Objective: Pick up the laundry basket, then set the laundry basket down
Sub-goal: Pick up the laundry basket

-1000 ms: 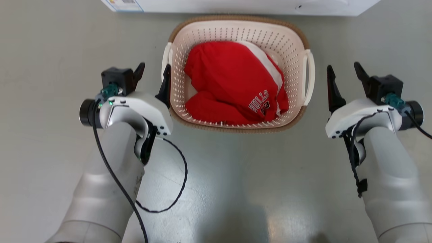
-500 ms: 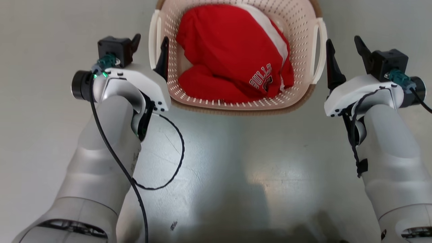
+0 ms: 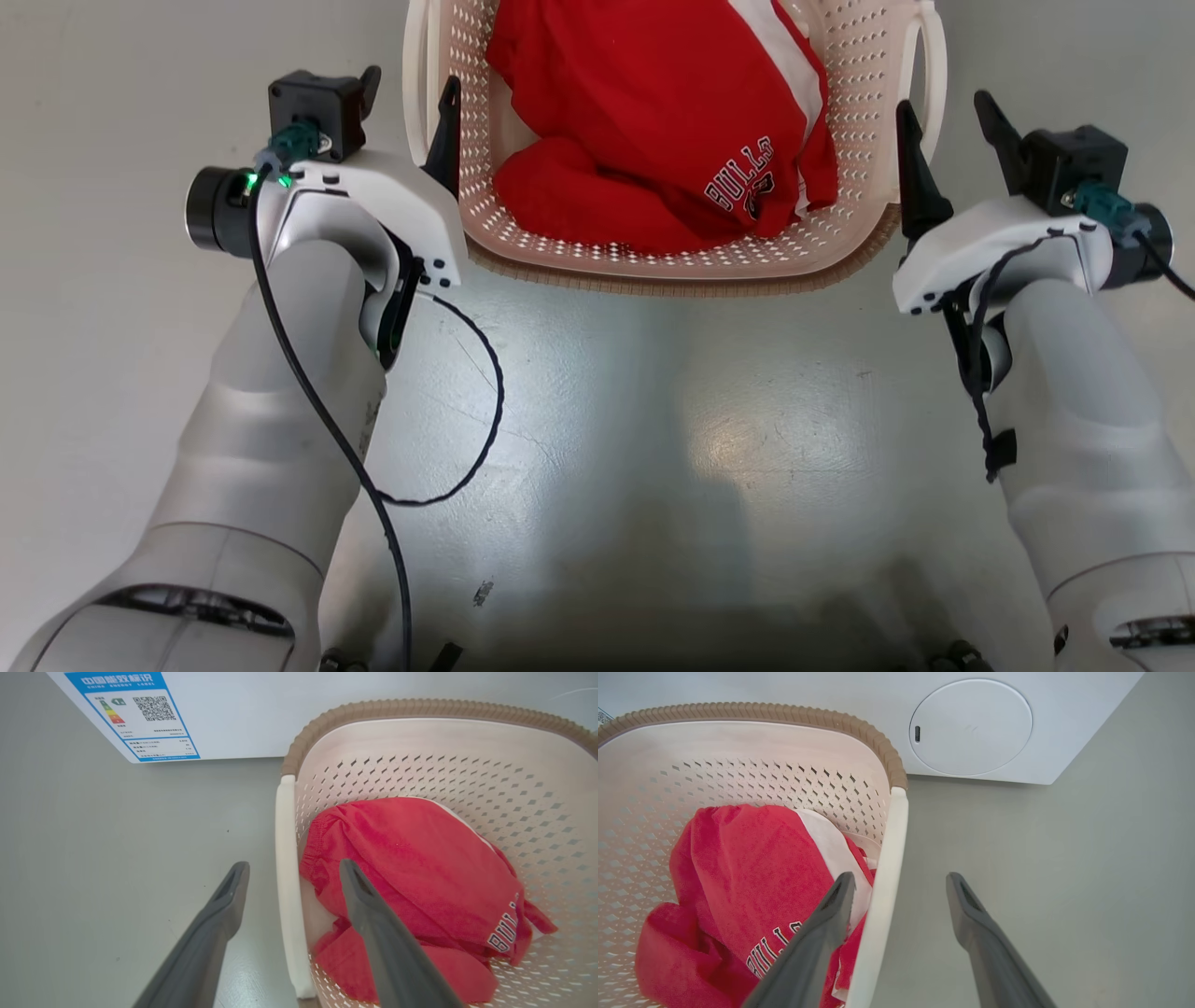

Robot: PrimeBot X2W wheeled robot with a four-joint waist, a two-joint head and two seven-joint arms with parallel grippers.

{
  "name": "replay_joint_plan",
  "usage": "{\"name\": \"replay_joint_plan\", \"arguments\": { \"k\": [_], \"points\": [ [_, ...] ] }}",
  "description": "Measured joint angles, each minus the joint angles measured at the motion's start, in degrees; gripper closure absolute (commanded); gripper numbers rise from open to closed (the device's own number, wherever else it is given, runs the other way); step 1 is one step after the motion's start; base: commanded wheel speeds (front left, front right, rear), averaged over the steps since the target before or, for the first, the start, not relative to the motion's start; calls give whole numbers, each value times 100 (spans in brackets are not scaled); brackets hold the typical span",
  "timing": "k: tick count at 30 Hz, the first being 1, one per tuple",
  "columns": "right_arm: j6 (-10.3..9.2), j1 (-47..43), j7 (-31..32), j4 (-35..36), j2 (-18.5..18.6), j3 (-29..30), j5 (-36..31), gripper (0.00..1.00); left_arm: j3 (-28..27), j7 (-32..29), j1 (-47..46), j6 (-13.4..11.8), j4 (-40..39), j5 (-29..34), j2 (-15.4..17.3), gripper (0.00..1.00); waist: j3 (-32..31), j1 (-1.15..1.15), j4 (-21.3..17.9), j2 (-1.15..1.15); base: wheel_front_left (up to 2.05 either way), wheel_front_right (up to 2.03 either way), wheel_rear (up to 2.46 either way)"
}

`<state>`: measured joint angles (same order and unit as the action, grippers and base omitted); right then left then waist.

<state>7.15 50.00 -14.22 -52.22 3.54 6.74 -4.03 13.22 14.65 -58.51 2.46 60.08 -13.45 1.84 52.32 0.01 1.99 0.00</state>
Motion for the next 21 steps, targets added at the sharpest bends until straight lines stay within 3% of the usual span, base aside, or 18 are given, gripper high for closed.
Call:
{"name": "replay_joint_plan", "arguments": {
  "k": [21],
  "points": [
    [0,307,0,-88,9,-209,64,0,360,1,-493,7,377,3,-29,0,391,0,-47,0,0,0,0]
  ]
}}
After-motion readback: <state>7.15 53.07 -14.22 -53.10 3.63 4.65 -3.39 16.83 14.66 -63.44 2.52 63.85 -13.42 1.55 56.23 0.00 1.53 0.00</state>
